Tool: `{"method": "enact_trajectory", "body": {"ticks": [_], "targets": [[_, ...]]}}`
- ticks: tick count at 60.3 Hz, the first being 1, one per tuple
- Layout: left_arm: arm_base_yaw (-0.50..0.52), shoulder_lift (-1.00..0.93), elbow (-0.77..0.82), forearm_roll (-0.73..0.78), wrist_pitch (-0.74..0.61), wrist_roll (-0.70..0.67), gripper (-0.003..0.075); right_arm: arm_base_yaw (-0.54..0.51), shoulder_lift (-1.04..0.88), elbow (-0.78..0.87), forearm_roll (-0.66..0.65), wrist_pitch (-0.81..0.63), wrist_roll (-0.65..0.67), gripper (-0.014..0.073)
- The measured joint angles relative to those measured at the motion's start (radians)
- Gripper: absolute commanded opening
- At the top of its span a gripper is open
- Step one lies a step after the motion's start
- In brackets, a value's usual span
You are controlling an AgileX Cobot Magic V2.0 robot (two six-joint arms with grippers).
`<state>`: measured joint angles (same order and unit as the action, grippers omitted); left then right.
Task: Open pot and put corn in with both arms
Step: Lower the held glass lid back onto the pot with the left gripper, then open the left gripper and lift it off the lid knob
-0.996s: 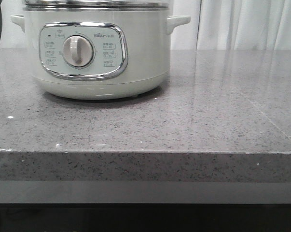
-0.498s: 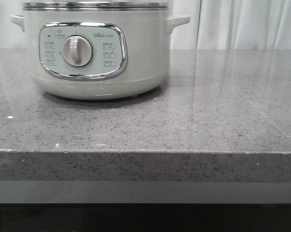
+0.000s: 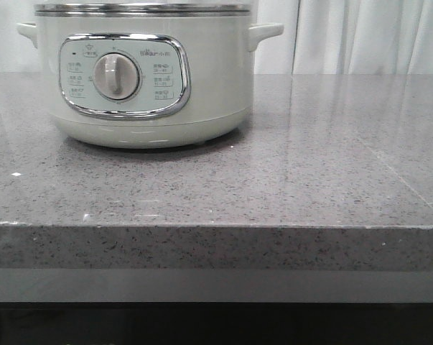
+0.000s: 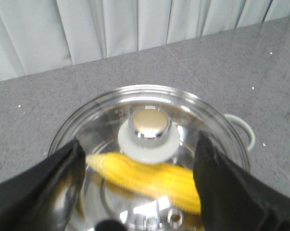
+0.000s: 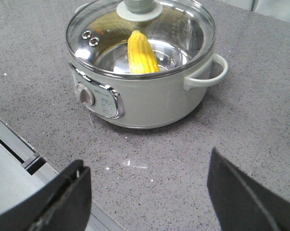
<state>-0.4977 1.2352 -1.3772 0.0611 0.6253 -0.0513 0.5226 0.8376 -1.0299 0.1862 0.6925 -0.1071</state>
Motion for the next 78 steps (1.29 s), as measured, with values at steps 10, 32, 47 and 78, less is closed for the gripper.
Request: {"method": "enact_trajectory", "body": {"ticks": [10,32,47,78], "targets": [[0.000,-0.137,0.159,0.000,0.002,0.000,0.0482,0.000,0.000,0.000,0.000,0.000,0.000,0.0531],[0.000,-0.437,0.520,-0.002,-0.002,0.000,0.0482,0.000,0.000,0.000,0.000,0.002,0.000,0.0531],[0.000,-0.534,0.613,-0.002,-0.002,0.000,0.0377,0.000,0.000,0.000,0.000,0.018,0.000,0.0451],[0.000,-0.534,0.617,-0.002,-0.005,0.002,-0.0020,0.000,0.000,0.000,0.000,0.024,0.000,-0.0120]]}}
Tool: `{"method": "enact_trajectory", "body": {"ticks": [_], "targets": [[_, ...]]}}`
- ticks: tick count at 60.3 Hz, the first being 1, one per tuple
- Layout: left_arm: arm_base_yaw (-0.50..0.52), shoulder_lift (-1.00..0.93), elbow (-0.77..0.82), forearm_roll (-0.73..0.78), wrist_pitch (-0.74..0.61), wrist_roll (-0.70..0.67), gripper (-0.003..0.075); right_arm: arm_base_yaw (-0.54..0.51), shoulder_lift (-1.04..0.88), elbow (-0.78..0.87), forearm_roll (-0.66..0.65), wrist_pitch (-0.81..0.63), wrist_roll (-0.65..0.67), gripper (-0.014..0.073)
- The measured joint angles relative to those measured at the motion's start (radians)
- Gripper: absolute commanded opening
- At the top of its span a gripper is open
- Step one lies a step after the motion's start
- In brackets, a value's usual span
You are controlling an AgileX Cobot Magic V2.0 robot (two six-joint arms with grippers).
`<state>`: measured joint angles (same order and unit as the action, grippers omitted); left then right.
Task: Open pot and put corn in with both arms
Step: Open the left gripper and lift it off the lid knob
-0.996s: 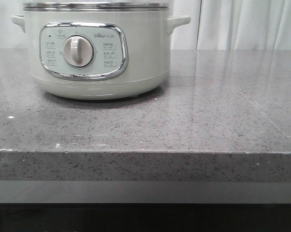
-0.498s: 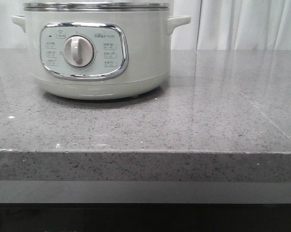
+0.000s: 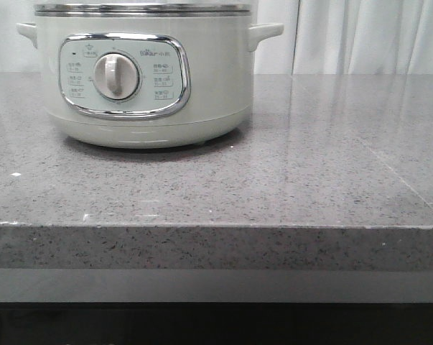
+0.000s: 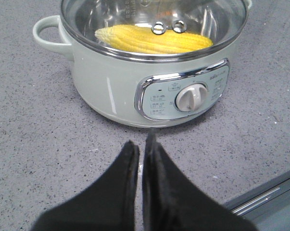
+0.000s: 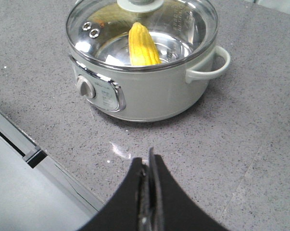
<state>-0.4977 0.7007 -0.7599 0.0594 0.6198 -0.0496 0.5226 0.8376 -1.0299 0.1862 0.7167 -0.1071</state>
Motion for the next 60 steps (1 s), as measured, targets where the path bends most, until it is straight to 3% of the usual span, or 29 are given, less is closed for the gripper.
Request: {"method": "enact_trajectory", "body": {"ticks": [32,47,60], "targets": [[0.012,-0.024,0.032,0.003,-0.044,0.000,-0.0020,0.000,0.000,0.000,0.000,0.000,0.000,-0.0120],[0.185,-0.231,0.237,-0.027,-0.217,0.000,-0.0020,0.000,0.000,0.000,0.000,0.002,0.000,-0.0120],[0.328,-0.471,0.521,-0.156,-0.396,0.000,-0.0020,0.000,0.000,0.000,0.000,0.002,0.000,-0.0120]]}}
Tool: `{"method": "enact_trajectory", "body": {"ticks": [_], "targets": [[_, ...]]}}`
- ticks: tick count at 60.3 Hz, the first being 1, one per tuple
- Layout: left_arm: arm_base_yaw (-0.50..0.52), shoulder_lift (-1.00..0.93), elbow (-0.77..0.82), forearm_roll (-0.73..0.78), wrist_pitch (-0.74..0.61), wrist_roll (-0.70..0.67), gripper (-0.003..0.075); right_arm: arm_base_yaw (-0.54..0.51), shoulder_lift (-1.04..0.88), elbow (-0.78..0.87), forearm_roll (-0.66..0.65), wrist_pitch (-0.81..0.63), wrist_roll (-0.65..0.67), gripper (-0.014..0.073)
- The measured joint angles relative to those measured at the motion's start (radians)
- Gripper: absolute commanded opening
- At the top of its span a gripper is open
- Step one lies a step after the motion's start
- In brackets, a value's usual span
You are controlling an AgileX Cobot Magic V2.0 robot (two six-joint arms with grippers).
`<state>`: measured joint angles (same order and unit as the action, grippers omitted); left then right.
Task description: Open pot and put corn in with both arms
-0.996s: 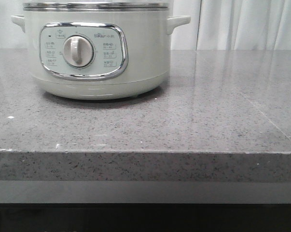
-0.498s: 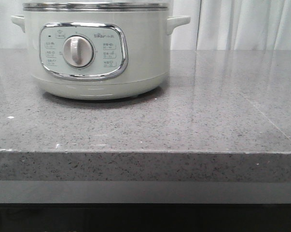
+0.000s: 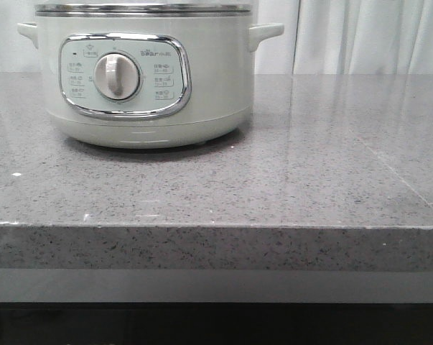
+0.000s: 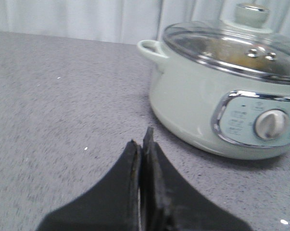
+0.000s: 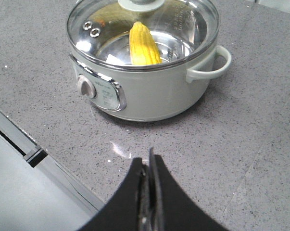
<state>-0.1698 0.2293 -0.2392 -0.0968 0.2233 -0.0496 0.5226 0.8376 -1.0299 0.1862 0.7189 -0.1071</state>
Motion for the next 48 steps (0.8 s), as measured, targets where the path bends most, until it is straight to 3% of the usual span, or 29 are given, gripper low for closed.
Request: {"method": "enact_trajectory", "body": {"ticks": [16,48], "targets": [[0.074,-0.224,0.243,-0.025,-0.157,0.000,-0.0020,0.000,0.000,0.000,0.000,0.000,0.000,-0.0120],[0.101,-0.236,0.247,0.034,-0.223,0.000,-0.0020,0.000,0.000,0.000,0.000,0.000,0.000,-0.0120]]}}
